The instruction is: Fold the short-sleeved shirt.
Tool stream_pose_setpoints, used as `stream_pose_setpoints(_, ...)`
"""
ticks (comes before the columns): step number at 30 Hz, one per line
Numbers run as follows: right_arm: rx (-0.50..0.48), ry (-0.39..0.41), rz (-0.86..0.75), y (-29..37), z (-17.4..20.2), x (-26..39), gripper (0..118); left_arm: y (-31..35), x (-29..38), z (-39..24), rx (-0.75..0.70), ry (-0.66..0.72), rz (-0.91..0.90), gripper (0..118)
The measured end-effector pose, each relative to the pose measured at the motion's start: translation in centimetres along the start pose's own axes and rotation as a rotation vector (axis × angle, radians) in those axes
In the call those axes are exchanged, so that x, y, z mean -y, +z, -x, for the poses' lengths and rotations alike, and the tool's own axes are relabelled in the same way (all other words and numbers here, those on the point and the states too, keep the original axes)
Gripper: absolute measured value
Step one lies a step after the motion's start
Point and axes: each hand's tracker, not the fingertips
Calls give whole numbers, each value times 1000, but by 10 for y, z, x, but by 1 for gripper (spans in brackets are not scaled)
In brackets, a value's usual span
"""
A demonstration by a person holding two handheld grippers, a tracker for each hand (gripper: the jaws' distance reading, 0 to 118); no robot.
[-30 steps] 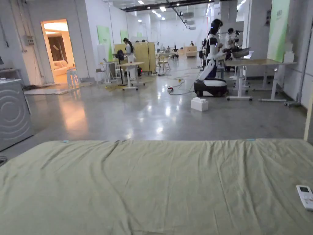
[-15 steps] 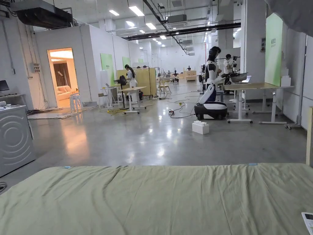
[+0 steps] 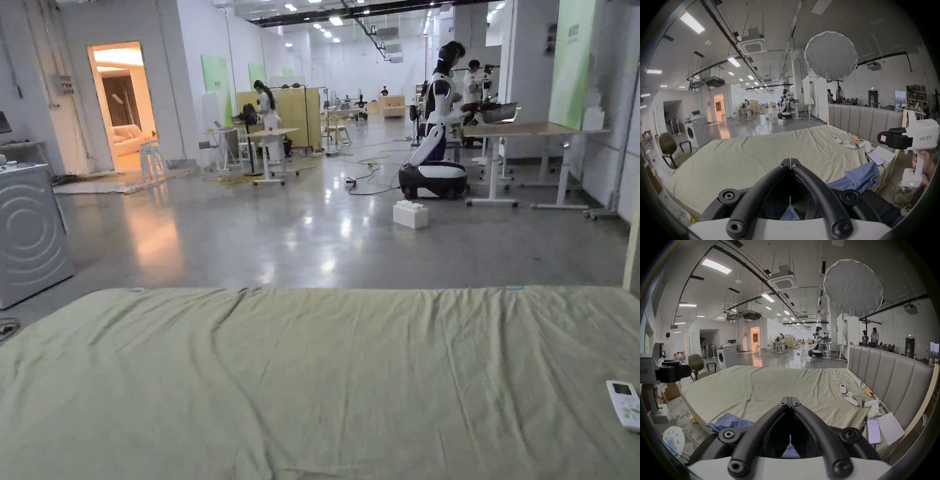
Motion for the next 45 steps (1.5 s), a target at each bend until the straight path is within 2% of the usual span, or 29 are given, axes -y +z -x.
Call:
stream_pose_setpoints(3, -16, -17, 60, 1, -6, 10, 0, -1, 6, 47, 89, 292, 26, 0)
stream_pose_setpoints(5, -29, -38, 91, 2, -9, 15, 0, -8, 19, 79, 135, 426, 55, 4)
stream_pose_setpoints(6, -29, -55, 105, 3, -10, 19, 0, -14, 29, 93, 158, 485, 77, 17)
stream_pose_setpoints(7, -32, -70, 119, 4, -12, 23, 0, -21, 39, 105, 150, 523, 102, 38)
stream_pose_setpoints(8, -35, -84, 126, 5, -13, 27, 0, -32, 52, 119, 149, 591, 146, 45)
stream_pose_setpoints(9, -40, -101, 142, 6, -15, 31, 0, -39, 70, 132, 118, 673, 178, 45)
stream_pose_setpoints(11, -52, -119, 188, 5, -17, 38, 0, -54, 101, 156, 102, 827, 188, 96)
stream_pose_setpoints(12, -55, -110, 210, 5, -16, 40, 0, -64, 118, 170, 104, 923, 215, 106)
stream_pose_setpoints(14, -52, -49, 248, 7, -13, 44, 0, -87, 154, 194, 161, 1034, 296, 106)
stream_pose_setpoints(16, -47, 5, 278, 7, -8, 46, 0, -107, 182, 210, 124, 1063, 302, 106)
stream_pose_setpoints(20, -66, 26, 304, 9, 2, 48, 0, -149, 220, 228, 49, 1077, 450, 106)
stream_pose_setpoints(21, -67, 33, 307, 10, 6, 48, 0, -150, 207, 200, 10, 1076, 491, 106)
stream_pose_setpoints(22, -69, 40, 311, 10, 9, 48, 0, -154, 210, 197, 12, 1080, 523, 104)
stream_pose_setpoints(23, -65, 45, 313, 10, 13, 49, 0, -156, 213, 194, 54, 1094, 540, 99)
stream_pose_setpoints(25, -54, 55, 308, 10, 18, 51, 0, -153, 209, 180, 90, 1127, 501, 85)
stream_pose_setpoints(27, -48, 51, 313, 6, 21, 52, 0, -161, 215, 172, 94, 1213, 481, 77)
stream_pose_setpoints(28, -51, 45, 317, 4, 20, 54, 0, -164, 219, 169, 102, 1253, 468, 68)
stream_pose_setpoints(29, -50, 43, 318, 3, 21, 55, 0, -166, 219, 171, 98, 1303, 466, 55)
stream_pose_setpoints(30, -46, 42, 316, 4, 22, 55, 0, -169, 222, 165, 76, 1339, 479, 38)
stream_pose_setpoints(31, -43, 39, 315, 4, 22, 55, 0, -172, 224, 160, 63, 1341, 490, 15)
stream_pose_setpoints(36, -13, -33, 335, 12, 10, 66, 0, -160, 213, 160, 89, 1312, 435, 8)
stream_pose_setpoints(38, 1, -48, 349, 15, 4, 69, 0, -148, 199, 185, 80, 1298, 284, 8)
stream_pose_setpoints(39, 12, -51, 353, 18, 2, 71, 0, -142, 193, 194, 81, 1341, 187, 8)
stream_pose_setpoints(40, 19, -54, 354, 20, 0, 72, 0, -138, 187, 199, 92, 1399, 172, 7)
stream_pose_setpoints(41, 24, -61, 357, 22, -3, 73, 0, -134, 179, 209, 58, 1393, 139, 7)
stream_pose_setpoints(44, 17, -120, 361, 23, -10, 81, 0, -127, 150, 224, 40, 1261, 134, 7)
stream_pose_setpoints(45, 15, -135, 368, 21, -12, 83, 0, -137, 159, 240, 20, 1237, 144, 7)
